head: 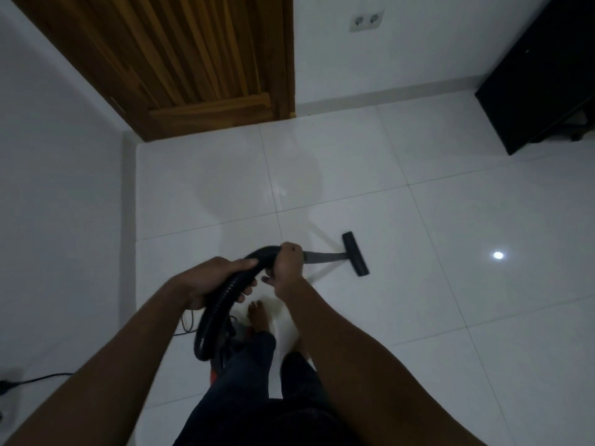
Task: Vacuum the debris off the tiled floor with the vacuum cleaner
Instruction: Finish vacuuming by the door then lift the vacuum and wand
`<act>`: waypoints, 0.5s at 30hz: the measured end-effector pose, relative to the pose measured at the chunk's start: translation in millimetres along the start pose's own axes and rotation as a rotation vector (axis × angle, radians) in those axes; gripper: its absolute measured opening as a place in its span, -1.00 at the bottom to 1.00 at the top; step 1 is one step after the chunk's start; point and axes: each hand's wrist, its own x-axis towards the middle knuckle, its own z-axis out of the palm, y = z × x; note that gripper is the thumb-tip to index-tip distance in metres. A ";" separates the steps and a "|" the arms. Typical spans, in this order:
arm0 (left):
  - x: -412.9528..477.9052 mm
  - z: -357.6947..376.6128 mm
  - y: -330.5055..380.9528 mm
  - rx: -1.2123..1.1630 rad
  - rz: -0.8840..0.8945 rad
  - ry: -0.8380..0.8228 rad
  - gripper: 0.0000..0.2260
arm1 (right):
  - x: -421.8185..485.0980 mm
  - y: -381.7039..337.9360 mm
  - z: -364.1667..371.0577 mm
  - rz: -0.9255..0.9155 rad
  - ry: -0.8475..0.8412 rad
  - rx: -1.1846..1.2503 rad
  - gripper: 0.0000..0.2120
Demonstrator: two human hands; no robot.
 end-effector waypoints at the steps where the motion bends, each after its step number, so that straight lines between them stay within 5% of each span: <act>1: 6.4 10.1 -2.2 0.024 -0.024 -0.008 -0.47 | 6.4 0.8 -12.9 0.000 0.013 -0.039 -0.71; 7: 19.5 14.2 -6.7 0.035 -0.030 -0.202 -0.38 | 7.2 -13.6 -44.4 -0.108 -0.023 -0.128 -0.77; 15: 15.6 -30.1 -7.1 -0.010 -0.009 -0.461 -0.44 | -4.5 -7.3 -8.9 -0.009 -0.119 -0.120 -0.82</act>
